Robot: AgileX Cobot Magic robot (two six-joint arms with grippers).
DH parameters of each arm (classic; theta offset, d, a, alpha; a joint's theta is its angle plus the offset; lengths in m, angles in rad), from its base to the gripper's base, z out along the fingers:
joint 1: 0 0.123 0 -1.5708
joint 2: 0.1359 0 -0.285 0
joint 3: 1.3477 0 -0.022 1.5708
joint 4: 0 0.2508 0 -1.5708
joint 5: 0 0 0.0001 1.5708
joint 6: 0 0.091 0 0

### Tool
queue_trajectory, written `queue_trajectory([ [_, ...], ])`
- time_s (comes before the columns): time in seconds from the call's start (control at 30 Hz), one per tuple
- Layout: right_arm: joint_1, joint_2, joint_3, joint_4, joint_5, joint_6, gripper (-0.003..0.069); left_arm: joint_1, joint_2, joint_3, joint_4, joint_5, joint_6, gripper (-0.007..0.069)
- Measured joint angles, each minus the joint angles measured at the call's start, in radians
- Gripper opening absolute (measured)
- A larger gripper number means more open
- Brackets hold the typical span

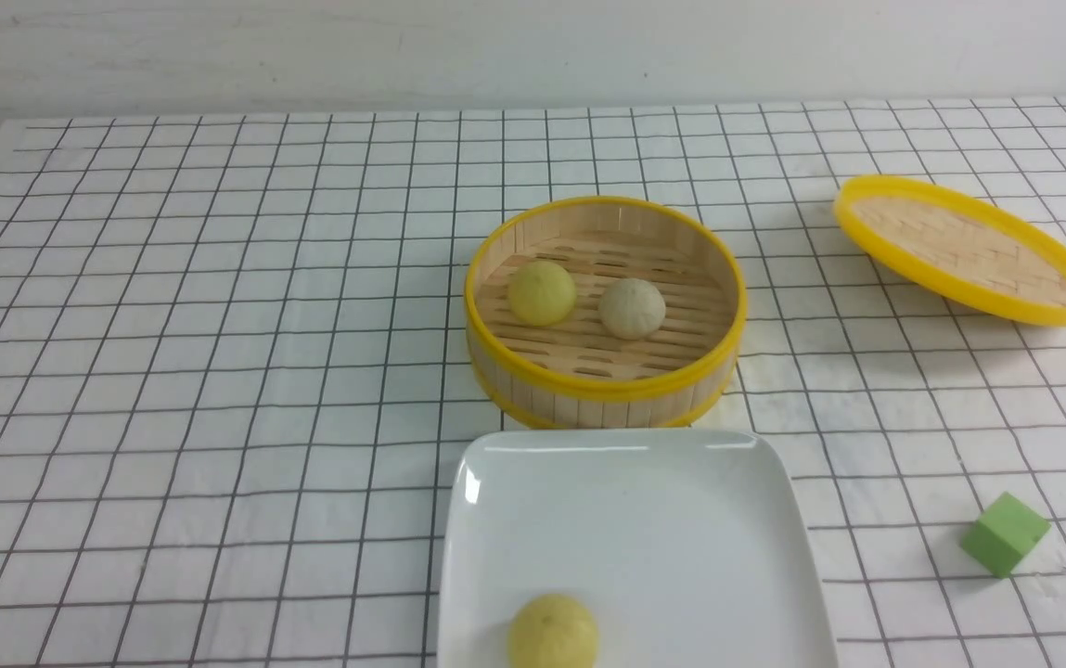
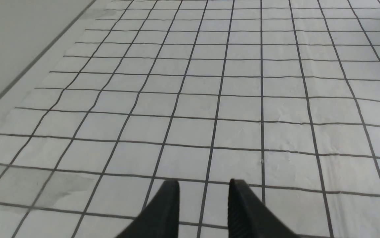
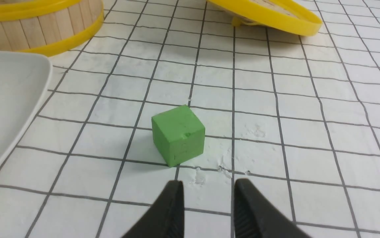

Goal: Put the steamed buns into the plate on the white-black tablecloth.
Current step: 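Reach toward a bun in the bamboo steamer with the right gripper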

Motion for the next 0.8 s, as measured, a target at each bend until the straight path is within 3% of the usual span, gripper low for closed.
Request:
queue_trajectory([
  [0.13,0.0,0.0,0.001,0.011,-0.006,0.009,0.024,0.0,0.0,0.0,-0.018,-0.003,-0.032,0.024],
  [0.2,0.0,0.0,0.003,0.15,-0.012,0.085,0.024,0.0,0.0,0.0,-0.166,-0.022,-0.177,0.024],
  [0.23,0.0,0.0,0.003,0.167,-0.012,0.095,0.024,0.0,0.0,0.0,-0.183,-0.023,-0.193,0.024],
  [0.27,0.0,0.0,0.005,0.313,-0.011,0.166,0.024,0.0,0.0,0.0,-0.327,-0.029,-0.333,0.024],
  [0.37,0.0,0.0,0.011,0.557,-0.006,0.287,0.024,0.0,0.0,0.0,-0.556,-0.029,-0.573,0.024],
  [0.5,0.0,0.0,0.011,0.727,-0.015,0.319,0.024,0.0,0.0,0.002,-0.67,-0.029,-0.733,0.024],
  [0.7,0.0,0.0,0.005,0.772,-0.035,0.27,0.0224,0.0,0.0,0.0,-0.686,-0.048,-0.735,0.023],
  [0.8,0.0,0.0,-0.119,0.715,-0.078,0.218,0.014,0.0,0.0,-0.158,-0.67,0.033,-0.533,0.0158],
])
